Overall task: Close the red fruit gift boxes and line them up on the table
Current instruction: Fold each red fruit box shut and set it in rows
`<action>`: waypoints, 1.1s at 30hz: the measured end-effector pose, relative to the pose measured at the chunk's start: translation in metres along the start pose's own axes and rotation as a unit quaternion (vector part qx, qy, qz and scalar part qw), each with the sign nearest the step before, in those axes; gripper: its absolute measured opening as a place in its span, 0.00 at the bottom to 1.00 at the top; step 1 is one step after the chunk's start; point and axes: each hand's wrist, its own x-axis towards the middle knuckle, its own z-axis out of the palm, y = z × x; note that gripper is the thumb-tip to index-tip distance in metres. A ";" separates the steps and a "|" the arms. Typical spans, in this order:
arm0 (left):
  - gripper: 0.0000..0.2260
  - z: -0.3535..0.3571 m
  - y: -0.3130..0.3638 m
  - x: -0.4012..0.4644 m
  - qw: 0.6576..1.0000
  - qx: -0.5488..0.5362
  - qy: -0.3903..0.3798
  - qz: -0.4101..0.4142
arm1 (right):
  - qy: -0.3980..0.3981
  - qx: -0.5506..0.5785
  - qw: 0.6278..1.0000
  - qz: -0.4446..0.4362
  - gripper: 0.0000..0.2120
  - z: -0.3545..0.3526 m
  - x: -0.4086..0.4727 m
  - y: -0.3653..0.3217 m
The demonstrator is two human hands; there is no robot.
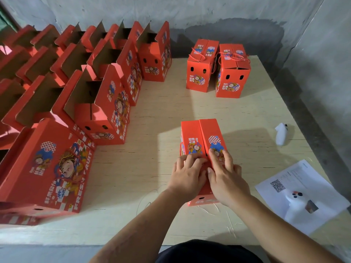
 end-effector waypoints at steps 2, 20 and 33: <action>0.16 0.000 0.000 0.000 1.000 0.000 0.000 0.001 | -0.001 0.005 1.000 -0.004 0.28 0.001 0.001 0.000; 0.24 0.001 0.000 0.000 0.999 -0.028 0.006 0.016 | 0.035 -0.071 0.997 0.006 0.29 0.003 -0.001 -0.010; 0.18 -0.002 -0.006 0.001 0.999 -0.022 0.004 0.028 | 0.020 0.101 0.993 -0.056 0.26 -0.014 -0.003 0.005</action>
